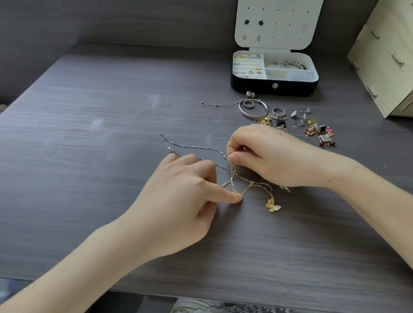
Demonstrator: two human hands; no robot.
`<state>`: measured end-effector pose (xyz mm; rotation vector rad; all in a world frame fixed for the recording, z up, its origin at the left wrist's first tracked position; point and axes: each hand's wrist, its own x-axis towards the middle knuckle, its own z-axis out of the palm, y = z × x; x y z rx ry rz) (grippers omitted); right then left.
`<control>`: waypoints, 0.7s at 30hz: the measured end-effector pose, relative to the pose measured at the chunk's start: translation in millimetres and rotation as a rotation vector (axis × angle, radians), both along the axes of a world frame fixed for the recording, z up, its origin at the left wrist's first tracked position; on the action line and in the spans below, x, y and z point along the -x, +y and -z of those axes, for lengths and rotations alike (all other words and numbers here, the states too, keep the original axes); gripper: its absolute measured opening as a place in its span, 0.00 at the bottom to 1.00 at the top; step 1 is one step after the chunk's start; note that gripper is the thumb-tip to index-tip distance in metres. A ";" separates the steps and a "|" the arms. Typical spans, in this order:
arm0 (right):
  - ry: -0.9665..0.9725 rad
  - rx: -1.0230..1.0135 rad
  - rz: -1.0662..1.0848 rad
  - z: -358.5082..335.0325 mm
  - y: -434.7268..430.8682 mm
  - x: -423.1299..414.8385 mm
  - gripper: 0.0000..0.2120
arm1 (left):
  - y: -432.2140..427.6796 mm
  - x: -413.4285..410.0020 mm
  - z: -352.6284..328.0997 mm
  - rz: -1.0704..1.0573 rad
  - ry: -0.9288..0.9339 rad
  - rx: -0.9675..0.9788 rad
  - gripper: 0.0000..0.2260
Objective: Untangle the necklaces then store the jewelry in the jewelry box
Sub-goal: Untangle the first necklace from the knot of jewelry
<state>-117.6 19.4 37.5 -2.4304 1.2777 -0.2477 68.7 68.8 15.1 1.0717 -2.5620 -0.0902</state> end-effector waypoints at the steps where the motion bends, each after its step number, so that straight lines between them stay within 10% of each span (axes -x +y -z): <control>1: -0.037 0.007 -0.002 0.2 -0.4 -1.0 0.05 | 0.9 -0.3 0.5 0.001 -0.001 -0.002 0.19; 21: -0.768 -0.499 0.273 2.3 2.8 -1.5 0.10 | -0.1 -9.6 0.0 0.105 -0.070 0.091 0.20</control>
